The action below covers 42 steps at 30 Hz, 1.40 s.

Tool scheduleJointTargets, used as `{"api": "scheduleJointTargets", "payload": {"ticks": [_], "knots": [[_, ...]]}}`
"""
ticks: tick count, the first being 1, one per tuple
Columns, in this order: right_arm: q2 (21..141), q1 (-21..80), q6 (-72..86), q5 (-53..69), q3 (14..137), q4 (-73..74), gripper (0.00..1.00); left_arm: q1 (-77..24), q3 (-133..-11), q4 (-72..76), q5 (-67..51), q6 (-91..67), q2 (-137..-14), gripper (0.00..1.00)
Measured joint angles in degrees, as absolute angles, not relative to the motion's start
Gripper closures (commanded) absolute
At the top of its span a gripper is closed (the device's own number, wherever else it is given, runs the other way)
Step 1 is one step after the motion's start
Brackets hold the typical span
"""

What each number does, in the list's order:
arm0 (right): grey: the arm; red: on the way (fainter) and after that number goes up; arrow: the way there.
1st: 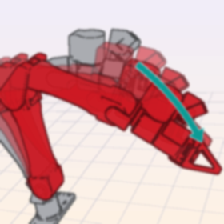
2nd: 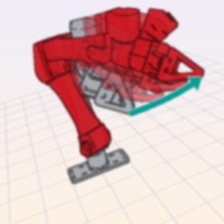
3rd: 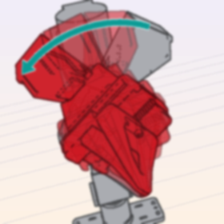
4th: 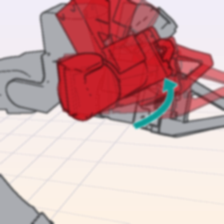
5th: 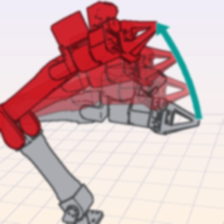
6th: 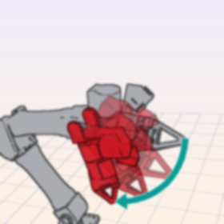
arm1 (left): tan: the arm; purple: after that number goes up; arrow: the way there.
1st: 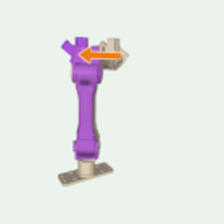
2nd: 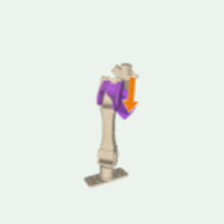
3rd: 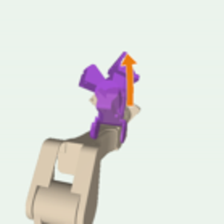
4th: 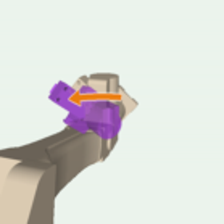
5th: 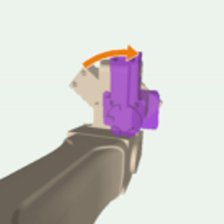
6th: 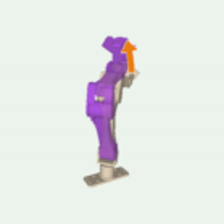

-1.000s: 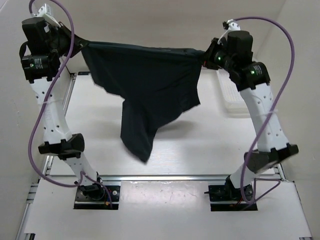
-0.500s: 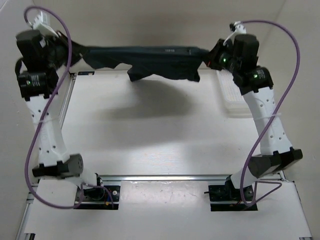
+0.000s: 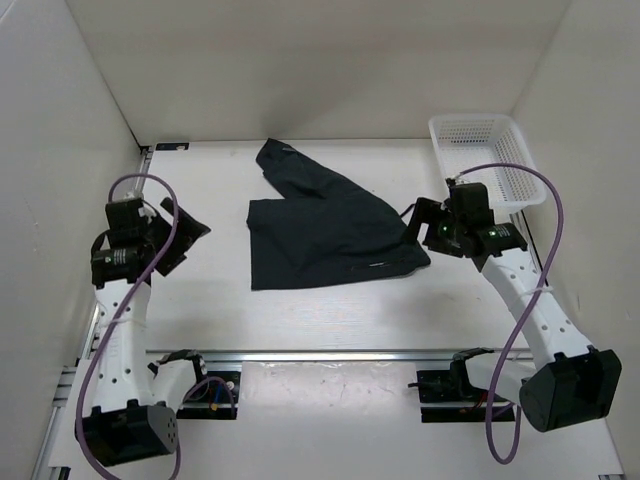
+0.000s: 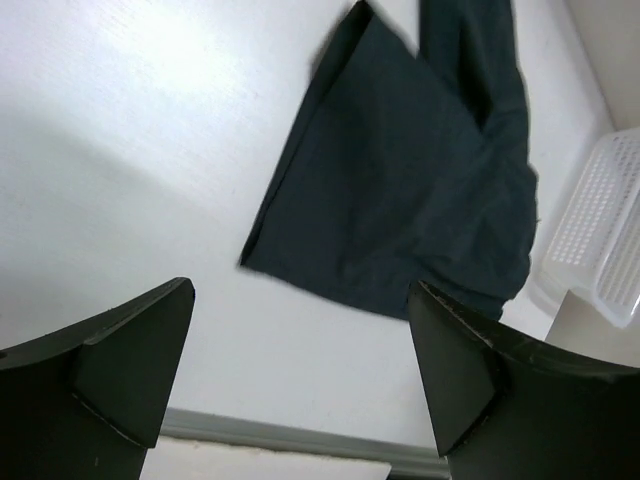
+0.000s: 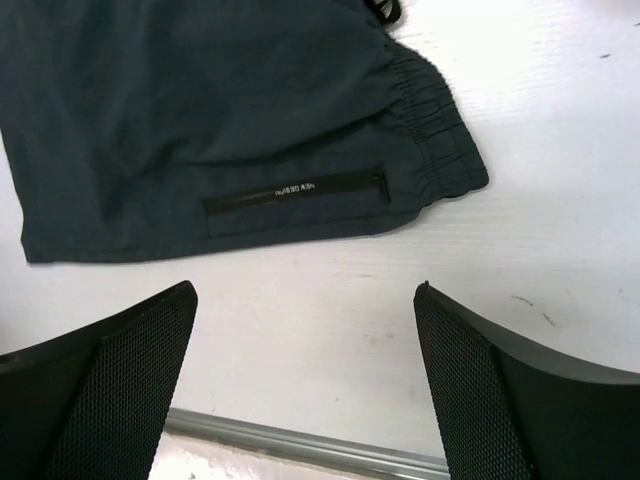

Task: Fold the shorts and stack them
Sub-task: Flatten the shorts out

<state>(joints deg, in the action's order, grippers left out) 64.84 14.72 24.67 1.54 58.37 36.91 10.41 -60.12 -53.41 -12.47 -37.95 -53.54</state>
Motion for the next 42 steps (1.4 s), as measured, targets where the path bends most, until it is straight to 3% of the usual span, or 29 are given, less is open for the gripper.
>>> {"api": "scheduleJointTargets", "payload": {"ticks": [5,7,8,9,12,18,24,28,32,33,35,37,38,39,41,42], "knots": [[66.2,14.6,25.1,-1.0,61.6,39.3,0.13,9.7,-69.4,-50.9,-10.4,-36.1,-60.5,0.25],[68.6,14.5,25.4,-1.4,63.3,39.8,0.13,8.5,-71.1,-49.9,-10.1,-35.0,-63.5,0.25],[70.0,14.2,25.5,-1.4,63.7,39.8,0.13,7.5,-71.3,-49.7,-9.9,-34.3,-65.5,0.21],[71.3,14.0,25.7,-1.3,63.8,39.9,0.11,6.3,-71.1,-49.6,-9.8,-33.9,-67.4,0.12],[74.7,11.2,26.9,0.7,63.0,40.5,0.09,1.9,-67.4,-49.4,-9.6,-33.8,-72.4,0.02],[78.7,0.4,30.6,10.4,56.2,37.6,0.08,-10.2,-56.8,-49.5,-10.0,-37.2,-81.4,0.01],[85.4,-0.3,33.6,16.4,54.6,33.1,0.12,-15.8,-55.7,-47.5,-8.7,-41.4,-88.1,0.01],[90.1,-0.3,35.0,18.2,54.6,29.8,0.16,-15.9,-55.7,-45.0,-7.7,-42.6,-92.9,0.08],[93.6,-0.3,35.8,18.2,54.6,28.0,0.23,-15.9,-57.8,-45.4,-7.2,-43.2,-98.2,0.31],[94.3,-0.3,35.9,18.2,54.6,27.6,0.27,-16.0,-58.3,-45.2,-7.2,-43.2,-98.6,0.47],[95.5,-0.3,35.9,18.2,54.6,26.8,0.32,-16.3,-59.2,-44.3,-6.8,-43.2,-99.6,0.66],[96.5,-0.3,35.9,18.2,54.6,25.8,0.52,-16.3,-60.0,-44.0,-6.6,-42.9,-100.6,0.9],[97.0,-0.3,36.0,18.2,54.5,25.2,0.64,-16.3,-60.4,-43.8,-6.7,-42.8,-101.0,0.9],[97.5,-0.3,35.8,18.2,54.5,24.7,0.84,-16.1,-60.8,-43.7,-6.7,-42.5,-101.2,0.9],[98.7,-0.3,36.3,18.3,54.5,23.7,1.0,-15.7,-61.9,-43.7,-6.7,-41.9,-101.4,0.9],[99.1,-0.3,36.2,18.4,54.5,23.5,1.0,-15.2,-62.7,-44.0,-6.6,-41.6,-101.4,0.9]]}}
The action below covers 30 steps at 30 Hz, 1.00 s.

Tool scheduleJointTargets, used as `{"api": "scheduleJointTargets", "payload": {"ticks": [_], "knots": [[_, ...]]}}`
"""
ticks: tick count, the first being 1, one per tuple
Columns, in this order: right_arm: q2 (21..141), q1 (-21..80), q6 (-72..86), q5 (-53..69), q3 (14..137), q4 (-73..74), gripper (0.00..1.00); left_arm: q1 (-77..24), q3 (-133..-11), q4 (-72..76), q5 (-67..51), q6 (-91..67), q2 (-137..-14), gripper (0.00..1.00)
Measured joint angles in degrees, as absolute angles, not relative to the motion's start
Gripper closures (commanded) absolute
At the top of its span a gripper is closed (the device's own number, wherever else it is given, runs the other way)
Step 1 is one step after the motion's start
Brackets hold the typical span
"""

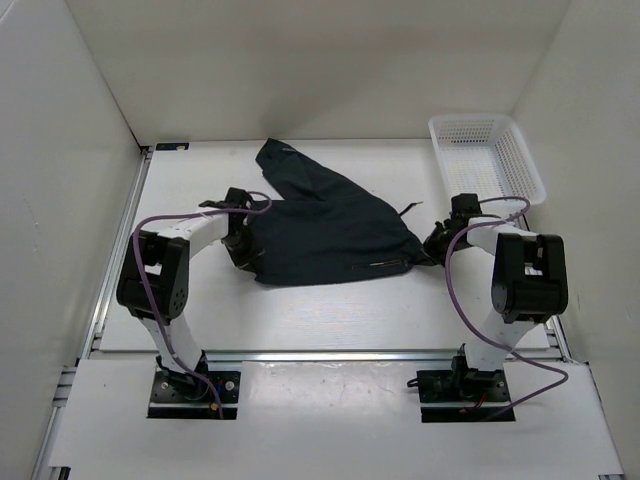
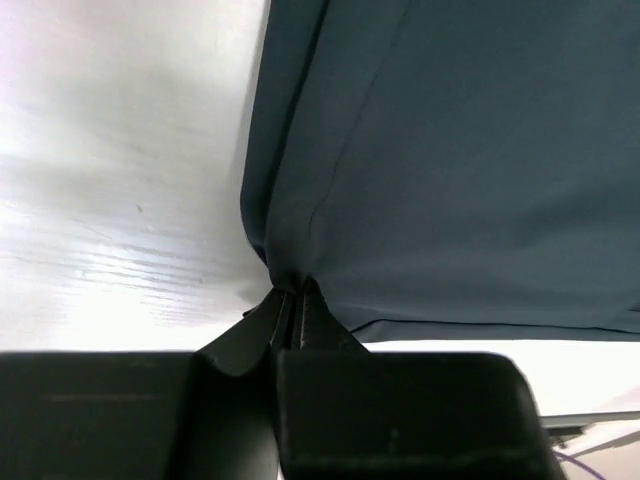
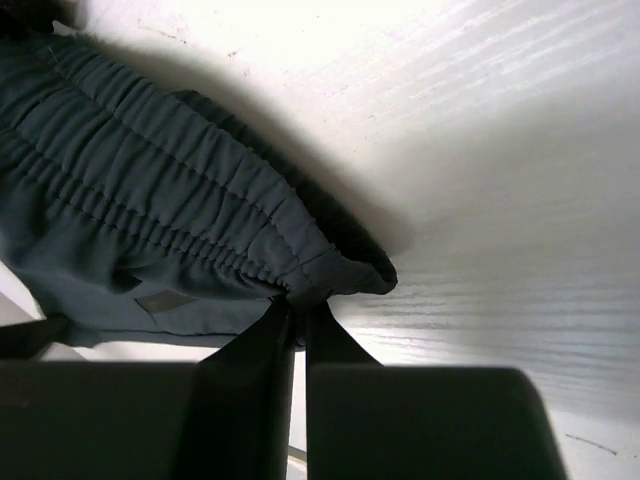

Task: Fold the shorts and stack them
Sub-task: Flatten the shorts out

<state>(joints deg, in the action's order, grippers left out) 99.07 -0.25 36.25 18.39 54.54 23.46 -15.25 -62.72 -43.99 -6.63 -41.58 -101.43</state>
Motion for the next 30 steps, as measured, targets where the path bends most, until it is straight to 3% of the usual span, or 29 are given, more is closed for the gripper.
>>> {"api": "scheduleJointTargets", "payload": {"ticks": [6,13,21,22,23,24,25,26,27,30], "knots": [[97.7,0.7,35.0,17.6,57.4,26.5,1.0,-11.6,-74.3,-48.8,-6.7,-39.9,-100.1,0.9],[85.0,5.3,30.6,15.2,67.8,32.5,1.0,-6.8,-88.4,-53.8,-6.9,-37.7,-93.3,0.9],[75.0,25.3,28.1,10.4,62.6,34.3,1.0,2.1,-78.2,-56.2,-5.6,-35.1,-82.7,0.9],[75.2,29.5,28.7,9.4,60.4,34.3,0.93,3.2,-75.6,-56.8,-5.2,-34.9,-82.1,0.9],[75.6,33.1,29.5,8.9,58.6,34.5,0.78,4.3,-73.5,-57.1,-5.0,-34.7,-81.9,0.85],[76.4,37.0,30.2,8.3,57.0,34.9,0.39,5.4,-71.6,-57.3,-4.9,-34.5,-81.9,0.78],[77.5,41.4,30.9,7.8,55.8,35.5,0.28,6.5,-69.6,-57.5,-4.8,-34.3,-81.9,0.73],[78.4,44.3,31.4,7.4,55.3,35.9,0.2,7.4,-68.5,-58.0,-4.7,-33.8,-81.9,0.65],[79.2,47.2,31.6,7.0,55.1,36.7,0.14,8.2,-67.7,-58.4,-4.7,-33.5,-81.9,0.32],[79.9,51.0,31.3,4.2,55.6,38.9,0.15,9.7,-67.8,-58.7,-4.6,-32.5,-81.9,0.0]]}}
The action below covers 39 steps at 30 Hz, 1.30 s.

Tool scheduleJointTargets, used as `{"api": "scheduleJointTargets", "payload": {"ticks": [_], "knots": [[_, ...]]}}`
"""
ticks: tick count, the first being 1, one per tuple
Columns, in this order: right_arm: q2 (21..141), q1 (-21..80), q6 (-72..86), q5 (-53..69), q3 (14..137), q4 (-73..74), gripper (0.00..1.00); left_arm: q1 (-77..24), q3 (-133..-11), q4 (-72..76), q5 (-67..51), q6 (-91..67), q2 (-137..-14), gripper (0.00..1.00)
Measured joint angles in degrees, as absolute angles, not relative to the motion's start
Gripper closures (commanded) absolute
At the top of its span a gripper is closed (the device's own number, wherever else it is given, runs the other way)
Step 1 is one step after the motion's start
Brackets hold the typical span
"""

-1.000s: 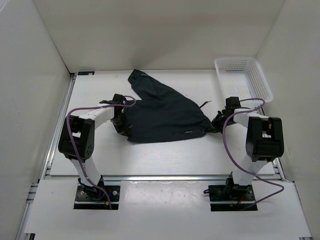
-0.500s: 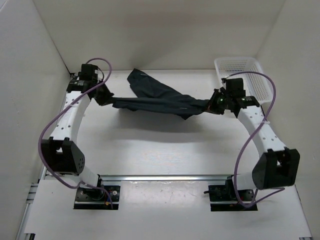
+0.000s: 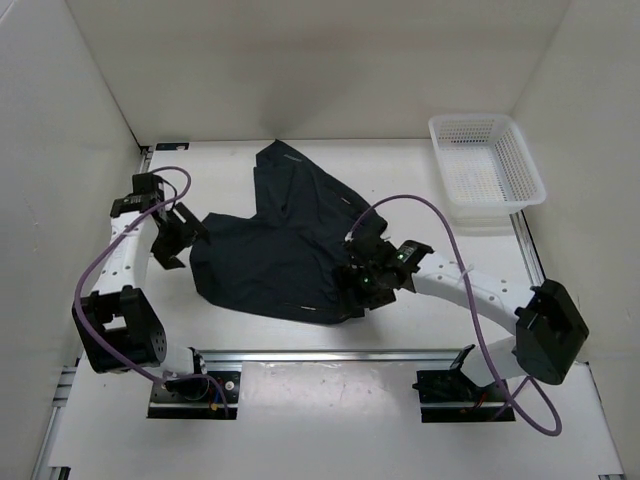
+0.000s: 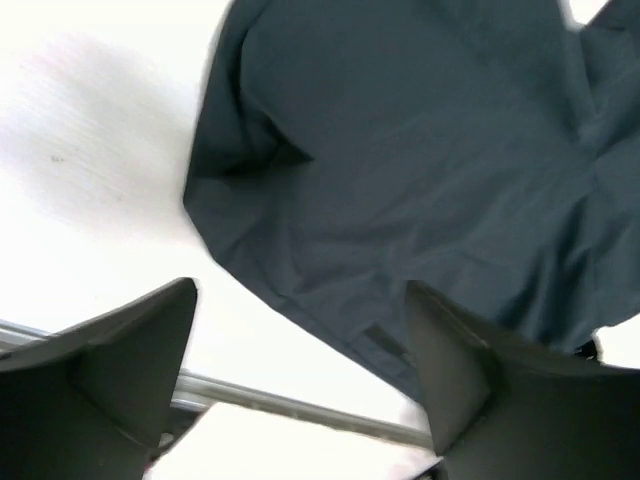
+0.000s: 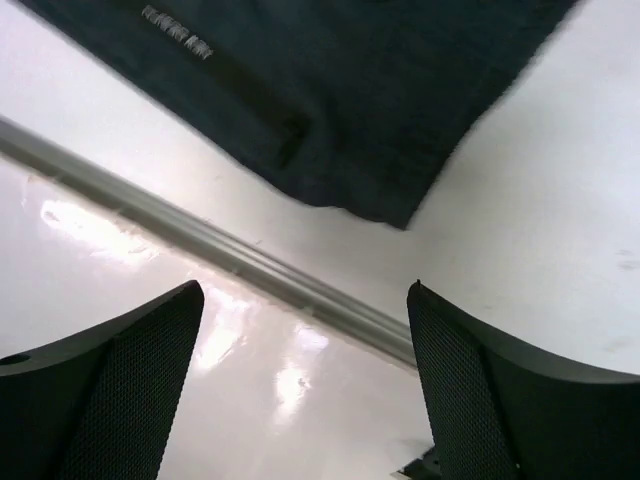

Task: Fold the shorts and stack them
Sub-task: Flatten the shorts out

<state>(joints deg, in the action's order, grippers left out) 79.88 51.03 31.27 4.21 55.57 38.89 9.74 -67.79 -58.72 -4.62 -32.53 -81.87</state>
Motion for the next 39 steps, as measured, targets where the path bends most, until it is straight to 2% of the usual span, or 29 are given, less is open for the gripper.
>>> {"api": "scheduleJointTargets", "payload": {"ticks": [2,4,5,7,10,13,22,24,26,27,30,36,37,39], "knots": [[79.6,48.6,30.7,2.7,56.8,40.3,0.21,10.0,-69.5,-59.1,-4.5,-32.1,-81.9,0.0],[79.0,41.8,30.1,2.9,57.8,40.3,0.31,10.0,-72.6,-59.5,-4.2,-31.9,-81.9,0.0],[78.8,36.9,29.8,3.0,58.4,39.9,0.33,9.7,-74.3,-59.5,-3.7,-31.7,-81.9,0.0],[79.3,27.2,29.8,3.5,59.7,38.2,0.33,8.7,-77.5,-59.2,-3.0,-31.6,-82.0,0.0],[84.6,19.4,29.8,3.9,64.6,37.0,0.21,6.1,-80.9,-58.6,-2.8,-31.0,-83.0,0.02],[94.7,18.1,29.4,4.8,72.1,35.5,0.15,2.8,-82.1,-58.4,-2.9,-30.1,-85.5,0.02],[116.2,17.6,27.6,2.6,86.2,34.8,0.17,-0.1,-80.9,-59.5,-3.1,-27.4,-88.6,0.02],[118.9,17.5,26.9,1.3,89.1,34.6,0.25,-0.1,-80.3,-59.5,-3.1,-26.9,-88.6,0.02],[121.2,17.3,26.2,0.4,91.9,34.5,0.42,-0.1,-79.7,-59.7,-3.2,-26.4,-88.6,0.02],[122.2,17.3,25.8,0.2,93.1,34.5,0.67,-0.1,-79.4,-59.7,-3.2,-26.1,-88.6,0.02],[124.7,17.3,25.2,-0.1,96.2,34.7,1.0,-0.1,-79.0,-60.0,-3.4,-25.4,-88.6,0.02],[127.8,16.3,25.5,-3.7,104.4,38.0,1.0,-0.1,-79.0,-60.0,-3.8,-24.3,-88.9,0.02],[128.5,15.8,25.7,-4.6,106.5,38.7,0.93,-0.1,-79.2,-60.1,-3.8,-24.0,-89.3,0.02],[130.6,14.5,26.1,-5.8,112.0,40.8,0.53,-0.1,-80.2,-60.3,-3.9,-23.7,-90.6,0.02]]}}
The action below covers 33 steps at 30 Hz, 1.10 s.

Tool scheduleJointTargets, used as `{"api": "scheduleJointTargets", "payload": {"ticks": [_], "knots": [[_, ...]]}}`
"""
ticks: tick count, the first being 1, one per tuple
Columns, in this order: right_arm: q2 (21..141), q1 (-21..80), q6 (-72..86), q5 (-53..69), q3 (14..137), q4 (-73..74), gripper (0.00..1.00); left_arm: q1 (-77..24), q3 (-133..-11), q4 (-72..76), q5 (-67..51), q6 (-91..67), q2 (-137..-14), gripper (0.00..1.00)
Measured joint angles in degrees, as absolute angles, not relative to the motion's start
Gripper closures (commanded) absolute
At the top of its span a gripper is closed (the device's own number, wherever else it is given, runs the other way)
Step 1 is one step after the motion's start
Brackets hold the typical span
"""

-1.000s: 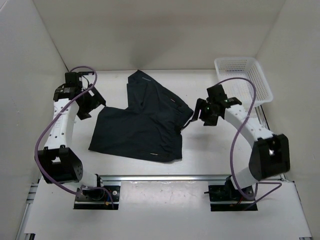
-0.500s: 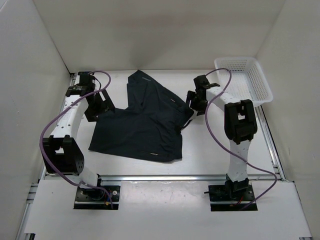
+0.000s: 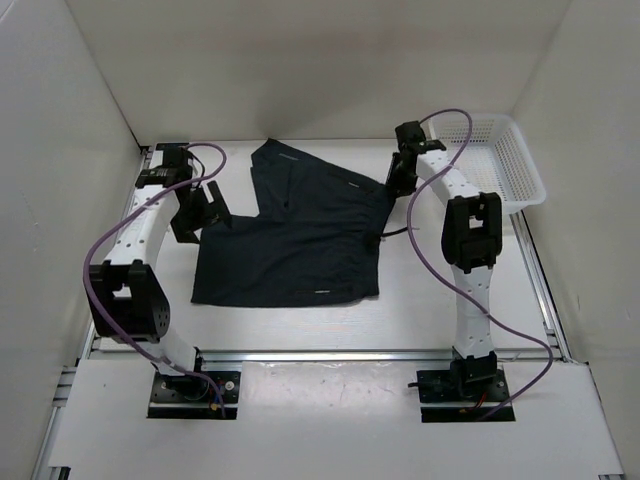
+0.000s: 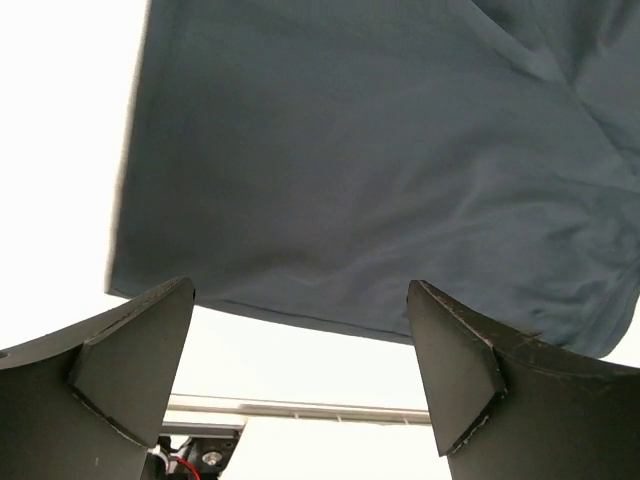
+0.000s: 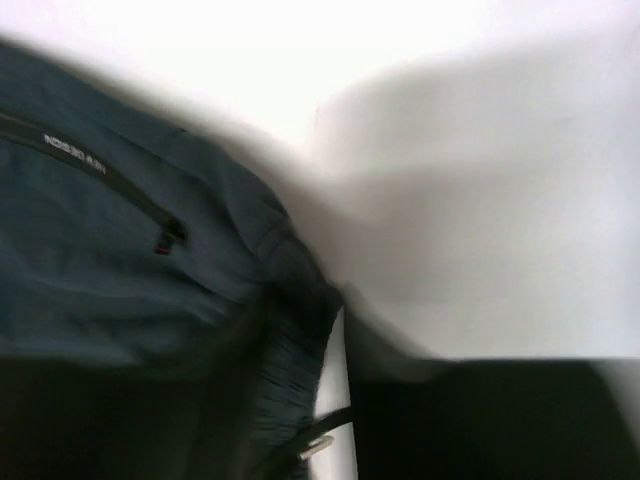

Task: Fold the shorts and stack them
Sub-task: Flatten the shorts out

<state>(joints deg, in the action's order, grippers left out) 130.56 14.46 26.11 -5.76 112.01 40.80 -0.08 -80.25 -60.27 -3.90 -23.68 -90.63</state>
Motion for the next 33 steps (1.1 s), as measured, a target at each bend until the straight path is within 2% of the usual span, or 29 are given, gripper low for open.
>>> {"api": "scheduleJointTargets", "payload": {"ticks": [1,2,4,8,11,16,19,26,33], "knots": [[131.9,13.8,26.2,-6.2,115.3,41.6,0.35,-0.1,-81.2,-60.5,-3.9,-23.5,-91.8,0.02],[132.9,13.2,26.2,-6.5,118.1,42.0,0.28,-0.2,-82.4,-60.6,-4.0,-23.4,-93.1,0.03],[133.7,12.2,25.3,-6.9,121.4,42.5,0.26,-0.6,-85.5,-61.0,-4.0,-23.4,-96.2,0.07],[131.8,13.0,25.1,-7.4,120.5,43.1,0.26,-3.0,-95.8,-61.4,-3.9,-23.9,-104.9,0.17],[127.1,15.4,25.1,-7.3,114.4,43.3,0.29,-5.6,-108.2,-62.3,-3.7,-24.4,-114.8,0.19],[110.8,18.7,25.6,-4.0,93.2,40.1,0.32,-7.9,-130.5,-62.8,-2.7,-26.3,-132.4,0.19],[101.0,19.0,26.3,-1.7,81.1,39.8,0.33,-8.1,-138.7,-63.0,-1.6,-27.9,-139.8,0.2],[92.2,20.6,28.3,0.6,63.9,39.1,0.34,-8.7,-147.3,-60.8,2.4,-31.0,-149.2,0.28],[91.3,21.1,29.8,3.0,60.1,38.4,0.34,-10.3,-151.4,-57.7,3.3,-32.4,-154.4,0.34]]}}
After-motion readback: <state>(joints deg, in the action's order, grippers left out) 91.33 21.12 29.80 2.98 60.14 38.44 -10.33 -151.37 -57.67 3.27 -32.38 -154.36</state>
